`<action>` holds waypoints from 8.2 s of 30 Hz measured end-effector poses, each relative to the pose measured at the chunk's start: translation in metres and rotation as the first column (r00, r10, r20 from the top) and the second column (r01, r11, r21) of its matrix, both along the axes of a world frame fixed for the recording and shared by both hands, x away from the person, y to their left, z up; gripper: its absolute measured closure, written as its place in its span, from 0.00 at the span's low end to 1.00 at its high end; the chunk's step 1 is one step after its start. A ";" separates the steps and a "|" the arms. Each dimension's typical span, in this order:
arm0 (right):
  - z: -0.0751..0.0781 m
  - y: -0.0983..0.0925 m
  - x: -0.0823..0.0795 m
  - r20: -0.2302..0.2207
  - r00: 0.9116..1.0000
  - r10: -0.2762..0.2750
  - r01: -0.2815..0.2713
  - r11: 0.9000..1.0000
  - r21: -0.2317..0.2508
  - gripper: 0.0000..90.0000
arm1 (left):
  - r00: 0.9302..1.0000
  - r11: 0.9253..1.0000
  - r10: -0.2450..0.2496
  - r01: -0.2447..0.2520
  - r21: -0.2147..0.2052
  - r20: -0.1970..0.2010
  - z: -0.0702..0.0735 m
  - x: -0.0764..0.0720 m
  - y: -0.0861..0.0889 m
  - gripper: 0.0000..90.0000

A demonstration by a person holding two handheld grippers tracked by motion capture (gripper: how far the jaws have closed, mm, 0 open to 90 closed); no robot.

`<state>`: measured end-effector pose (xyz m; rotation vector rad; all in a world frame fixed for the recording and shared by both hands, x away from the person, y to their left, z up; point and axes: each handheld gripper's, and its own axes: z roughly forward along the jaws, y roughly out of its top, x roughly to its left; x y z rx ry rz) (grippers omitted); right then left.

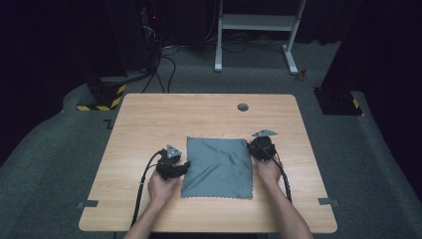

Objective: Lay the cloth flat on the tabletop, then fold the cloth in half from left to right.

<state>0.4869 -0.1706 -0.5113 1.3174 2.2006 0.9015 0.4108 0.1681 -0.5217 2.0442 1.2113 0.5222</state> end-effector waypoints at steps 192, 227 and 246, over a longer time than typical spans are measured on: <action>0.014 0.131 -0.176 0.104 0.822 0.561 -0.568 0.821 0.058 1.00 | 0.998 0.986 -0.046 0.038 -0.164 -0.042 0.043 0.097 -0.017 1.00; 0.001 0.064 -0.189 0.110 0.895 0.433 -0.443 0.892 0.091 1.00 | 0.990 0.982 -0.135 0.129 -0.138 -0.036 0.037 0.104 -0.078 1.00; -0.005 0.033 -0.190 0.106 0.926 0.361 -0.371 0.924 0.090 1.00 | 0.985 0.981 -0.169 0.165 -0.104 -0.028 0.037 0.111 -0.113 1.00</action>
